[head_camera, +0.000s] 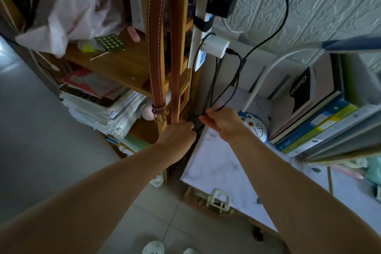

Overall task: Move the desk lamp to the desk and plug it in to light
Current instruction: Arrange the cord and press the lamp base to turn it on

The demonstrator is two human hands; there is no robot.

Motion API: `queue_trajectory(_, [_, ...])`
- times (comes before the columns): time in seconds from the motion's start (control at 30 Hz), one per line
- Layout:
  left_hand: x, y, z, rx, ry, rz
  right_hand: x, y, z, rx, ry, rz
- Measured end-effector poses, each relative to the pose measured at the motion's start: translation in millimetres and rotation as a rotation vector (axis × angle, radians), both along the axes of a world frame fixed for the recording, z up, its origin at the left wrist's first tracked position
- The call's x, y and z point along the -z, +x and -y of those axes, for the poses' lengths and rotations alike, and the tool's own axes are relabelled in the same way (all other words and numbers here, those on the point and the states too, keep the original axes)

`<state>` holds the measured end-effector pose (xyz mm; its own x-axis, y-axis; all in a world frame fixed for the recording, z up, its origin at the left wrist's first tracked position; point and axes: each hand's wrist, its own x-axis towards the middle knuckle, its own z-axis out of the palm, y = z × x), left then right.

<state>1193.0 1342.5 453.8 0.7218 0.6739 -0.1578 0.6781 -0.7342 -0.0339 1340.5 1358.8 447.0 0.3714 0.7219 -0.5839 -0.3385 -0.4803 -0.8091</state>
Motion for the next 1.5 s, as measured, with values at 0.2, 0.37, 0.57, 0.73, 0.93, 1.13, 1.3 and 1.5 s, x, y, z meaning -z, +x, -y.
queue_trajectory(0.2, [28, -2, -1, 0.045, -0.167, -0.064, 35, 4, 7, -0.081, -0.066, 0.272])
queue_trajectory(0.37, [30, 0, -5, 0.056, -0.149, -0.115, 44, 3, 10, -0.14, -0.101, 0.304])
queue_trajectory(0.57, [17, 16, -16, 0.003, -0.11, -0.021, 4, 24, -3, -0.043, 0.048, 0.615])
queue_trajectory(0.73, [8, 30, -17, -0.055, -0.065, 0.037, -20, 34, -16, 0.045, 0.169, 0.741])
queue_trajectory(0.93, [9, 35, -21, -0.069, -0.013, 0.04, -11, 28, -5, 0.027, 0.223, 0.735])
queue_trajectory(1.13, [12, 33, -27, -0.087, -0.106, 0.02, -11, 29, -5, -0.074, 0.183, 0.614])
queue_trajectory(1.3, [2, 36, -24, -0.07, -0.027, 0.026, -15, 32, 2, -0.207, 0.096, 0.699])
queue_trajectory(1.5, [-8, 53, -7, -0.027, 0.134, 0.111, -5, 53, 30, -0.288, 0.024, 0.788])
